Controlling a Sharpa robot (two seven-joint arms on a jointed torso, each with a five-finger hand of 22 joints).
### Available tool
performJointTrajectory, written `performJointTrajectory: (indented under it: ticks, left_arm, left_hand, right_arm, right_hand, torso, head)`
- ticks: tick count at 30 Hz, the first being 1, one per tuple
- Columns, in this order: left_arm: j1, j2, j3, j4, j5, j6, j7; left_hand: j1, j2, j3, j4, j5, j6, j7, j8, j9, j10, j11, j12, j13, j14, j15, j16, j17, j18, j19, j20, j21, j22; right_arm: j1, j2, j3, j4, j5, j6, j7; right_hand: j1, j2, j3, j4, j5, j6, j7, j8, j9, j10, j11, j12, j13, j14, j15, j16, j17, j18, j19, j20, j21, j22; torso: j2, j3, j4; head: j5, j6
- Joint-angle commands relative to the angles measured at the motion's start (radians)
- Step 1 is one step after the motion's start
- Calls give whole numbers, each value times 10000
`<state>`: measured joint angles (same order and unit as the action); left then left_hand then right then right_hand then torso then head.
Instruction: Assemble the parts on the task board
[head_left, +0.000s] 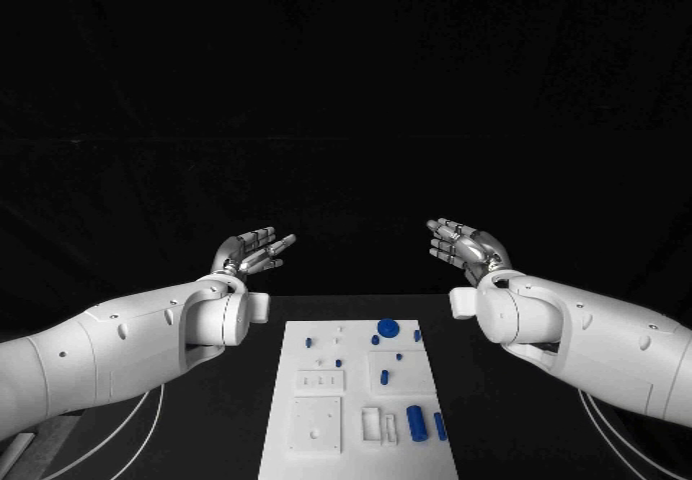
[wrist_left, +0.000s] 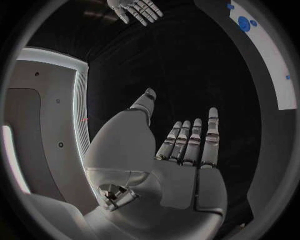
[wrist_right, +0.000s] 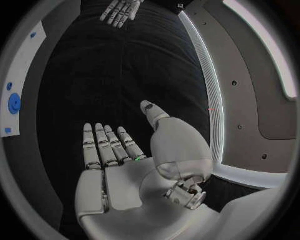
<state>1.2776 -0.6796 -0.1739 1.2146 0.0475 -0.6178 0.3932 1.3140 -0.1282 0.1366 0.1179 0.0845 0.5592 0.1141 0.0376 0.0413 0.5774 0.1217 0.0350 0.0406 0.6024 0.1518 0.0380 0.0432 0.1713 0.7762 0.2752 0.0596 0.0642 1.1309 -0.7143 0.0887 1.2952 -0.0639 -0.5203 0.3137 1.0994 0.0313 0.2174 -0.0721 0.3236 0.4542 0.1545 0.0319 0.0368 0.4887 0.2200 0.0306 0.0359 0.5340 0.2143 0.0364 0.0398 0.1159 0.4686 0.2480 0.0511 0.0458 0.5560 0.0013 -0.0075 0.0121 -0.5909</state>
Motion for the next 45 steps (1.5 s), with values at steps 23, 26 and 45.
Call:
performJointTrajectory:
  ticks: [23,26,45]
  left_arm:
    - [382,-288,-266,111,-148,1868,-486]
    - [382,-469,-266,438,-342,1944,-508]
    - [487,-1716,-264,2716,-1383,3170,-749]
  left_hand:
    - [700,1181,-83,-1736,320,4490,338,270,211,5142,158,247,169,5366,-256,421,233,-803,2370,-1540,980,310]
    - [822,1250,124,-1934,317,4718,263,293,222,5912,-122,273,173,6301,-655,695,404,-827,2918,-1910,1405,499]
    - [564,1226,606,-2601,267,4596,317,260,210,5866,-92,236,170,6511,-686,278,382,-1034,1984,-2106,2839,1556]
  right_arm:
    - [272,583,466,-1763,-7245,2929,-1810]
    - [185,632,466,-1706,-8468,2809,-1796]
    - [-534,1280,470,-1621,-15213,2104,-3470]
  right_hand:
    - [1675,-526,229,-1711,182,5943,-93,331,274,6058,-1000,276,220,8573,-1710,645,523,167,7185,-2063,2514,779]
    - [1647,-619,187,-1898,434,6247,-170,313,270,6349,-1166,268,216,9715,-2117,1068,948,151,8099,-2556,3382,1237]
    - [1326,-1317,1405,-2117,427,6318,-246,301,263,6398,-1292,271,220,9265,-2432,7173,4755,317,8675,-2990,6952,4757]
  torso:
    - [75,-50,15]
    - [179,-78,55]
    - [1105,-285,615]
  head:
    - [125,31]
    - [99,68]
    - [-366,410]
